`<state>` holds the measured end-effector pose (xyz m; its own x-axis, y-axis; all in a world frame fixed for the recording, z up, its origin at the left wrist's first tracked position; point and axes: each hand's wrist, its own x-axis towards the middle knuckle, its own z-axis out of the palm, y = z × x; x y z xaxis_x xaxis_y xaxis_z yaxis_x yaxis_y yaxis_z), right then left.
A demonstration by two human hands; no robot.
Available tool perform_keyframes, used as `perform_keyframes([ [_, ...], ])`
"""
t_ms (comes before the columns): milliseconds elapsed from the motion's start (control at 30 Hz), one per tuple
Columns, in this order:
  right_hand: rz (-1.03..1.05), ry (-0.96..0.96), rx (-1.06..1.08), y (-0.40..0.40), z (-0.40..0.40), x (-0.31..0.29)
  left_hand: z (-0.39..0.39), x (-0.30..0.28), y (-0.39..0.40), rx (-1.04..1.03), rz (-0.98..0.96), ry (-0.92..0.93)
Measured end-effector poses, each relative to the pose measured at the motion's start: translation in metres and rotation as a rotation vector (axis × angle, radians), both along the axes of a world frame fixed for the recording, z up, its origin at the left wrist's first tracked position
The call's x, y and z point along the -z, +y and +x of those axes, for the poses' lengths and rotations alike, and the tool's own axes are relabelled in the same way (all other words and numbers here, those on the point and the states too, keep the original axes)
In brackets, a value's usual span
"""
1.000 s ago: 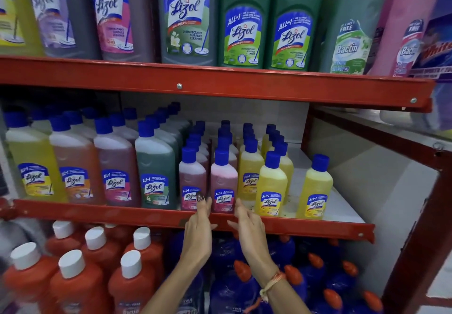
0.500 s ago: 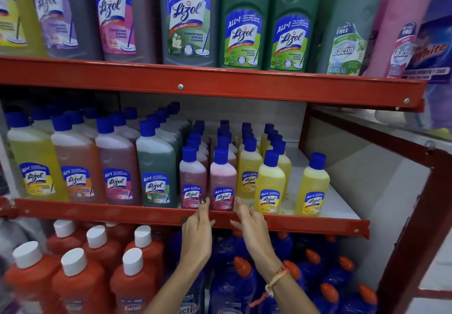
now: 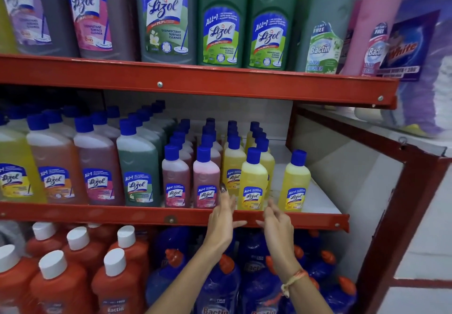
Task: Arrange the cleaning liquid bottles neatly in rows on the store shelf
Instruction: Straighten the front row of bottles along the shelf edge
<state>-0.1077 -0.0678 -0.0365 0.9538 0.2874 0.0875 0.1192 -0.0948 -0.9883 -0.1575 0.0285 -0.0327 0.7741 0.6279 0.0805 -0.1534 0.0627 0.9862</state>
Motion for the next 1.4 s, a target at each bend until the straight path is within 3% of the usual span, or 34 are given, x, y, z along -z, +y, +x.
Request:
perform_keyframes([
  [667, 0.004, 0.009, -0.178, 0.019, 0.020, 0.008, -0.004, 0.002, 0.021, -0.098, 0.032, 0.063],
  [833, 0.075, 0.017, -0.155, 0.007, 0.030, 0.008, -0.008, 0.000, 0.007, -0.292, 0.092, -0.091],
  [967, 0.324, 0.029, -0.088, -0.018, 0.032, 0.002, 0.002, -0.006, -0.016, -0.132, 0.032, -0.149],
  [1100, 0.454, -0.037, 0.161, -0.045, 0.038, -0.003, 0.026, -0.006, -0.039, 0.052, 0.042, -0.079],
  [1200, 0.345, -0.036, 0.231, -0.059, 0.058, -0.001, 0.043, -0.006, -0.054, 0.120, 0.025, -0.036],
  [1400, 0.051, -0.012, 0.081, -0.058, 0.071, 0.004, 0.061, -0.008, -0.077, 0.128, 0.143, 0.047],
])
